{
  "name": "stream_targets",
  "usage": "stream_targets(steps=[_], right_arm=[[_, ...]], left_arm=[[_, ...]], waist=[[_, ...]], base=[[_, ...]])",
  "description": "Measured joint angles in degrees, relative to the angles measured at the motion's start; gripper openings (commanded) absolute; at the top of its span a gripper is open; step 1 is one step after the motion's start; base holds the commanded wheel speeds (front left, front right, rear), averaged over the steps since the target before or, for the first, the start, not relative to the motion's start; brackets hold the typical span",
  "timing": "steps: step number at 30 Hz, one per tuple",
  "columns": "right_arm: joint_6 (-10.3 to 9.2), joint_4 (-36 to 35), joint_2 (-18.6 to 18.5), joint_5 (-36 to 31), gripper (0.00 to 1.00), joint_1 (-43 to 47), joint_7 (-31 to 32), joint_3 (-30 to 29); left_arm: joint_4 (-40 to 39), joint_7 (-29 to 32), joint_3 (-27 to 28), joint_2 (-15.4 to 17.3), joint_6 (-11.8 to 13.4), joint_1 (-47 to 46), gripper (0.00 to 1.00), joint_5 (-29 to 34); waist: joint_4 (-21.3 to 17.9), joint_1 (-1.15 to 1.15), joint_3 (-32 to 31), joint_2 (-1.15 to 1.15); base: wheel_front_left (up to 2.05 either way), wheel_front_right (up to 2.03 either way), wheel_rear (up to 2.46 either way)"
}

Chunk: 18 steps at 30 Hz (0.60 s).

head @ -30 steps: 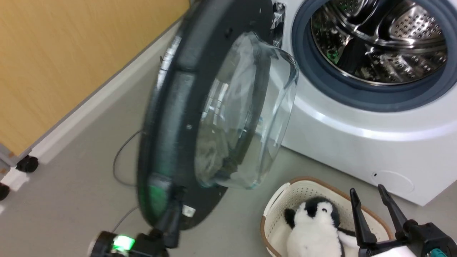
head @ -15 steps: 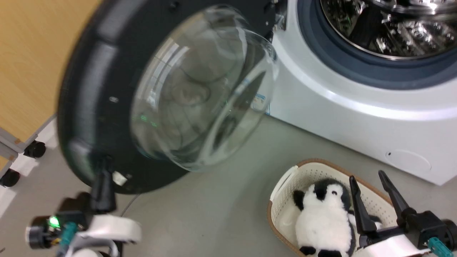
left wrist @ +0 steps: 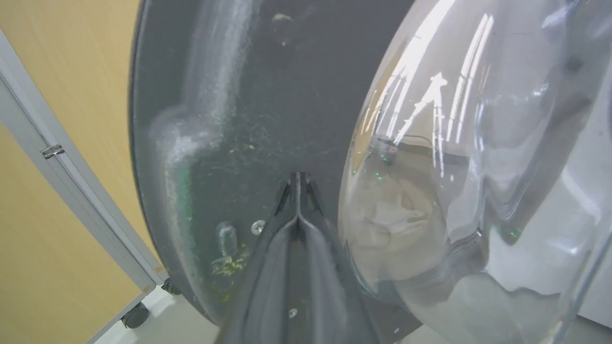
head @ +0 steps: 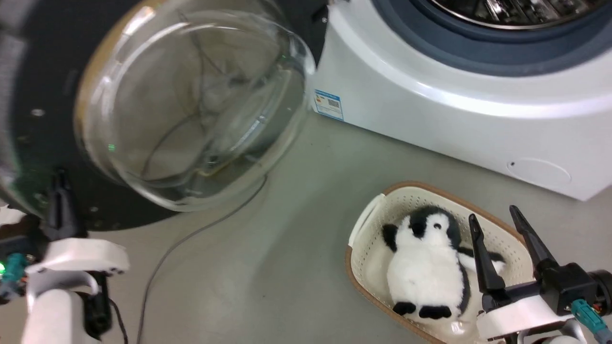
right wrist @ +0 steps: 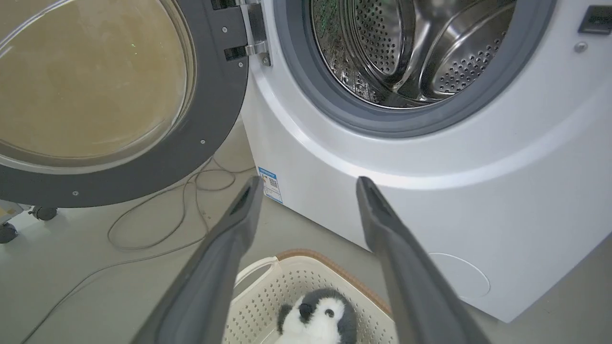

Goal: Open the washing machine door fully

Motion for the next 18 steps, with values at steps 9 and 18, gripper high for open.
stream_targets(steps=[9, 18], right_arm=[[0.0, -0.18, -0.35, -0.64, 1.0, -1.99, 0.0, 0.18], [0.0, -0.19, -0.99, -1.12, 1.0, -3.1, 0.0, 0.09]], left_arm=[[7.65, 0.0, 5.73, 2.87, -1.59, -6.27, 0.0, -0.09], [14.82, 0.01, 9.92, 8.06, -2.74, -12.87, 0.0, 0.0]], waist=[[-2.23, 0.0, 3.11, 0.0], [-4.54, 0.0, 5.34, 0.0]], base=[[0.0, 0.0, 0.0], [0.0, 0.0, 0.0]])
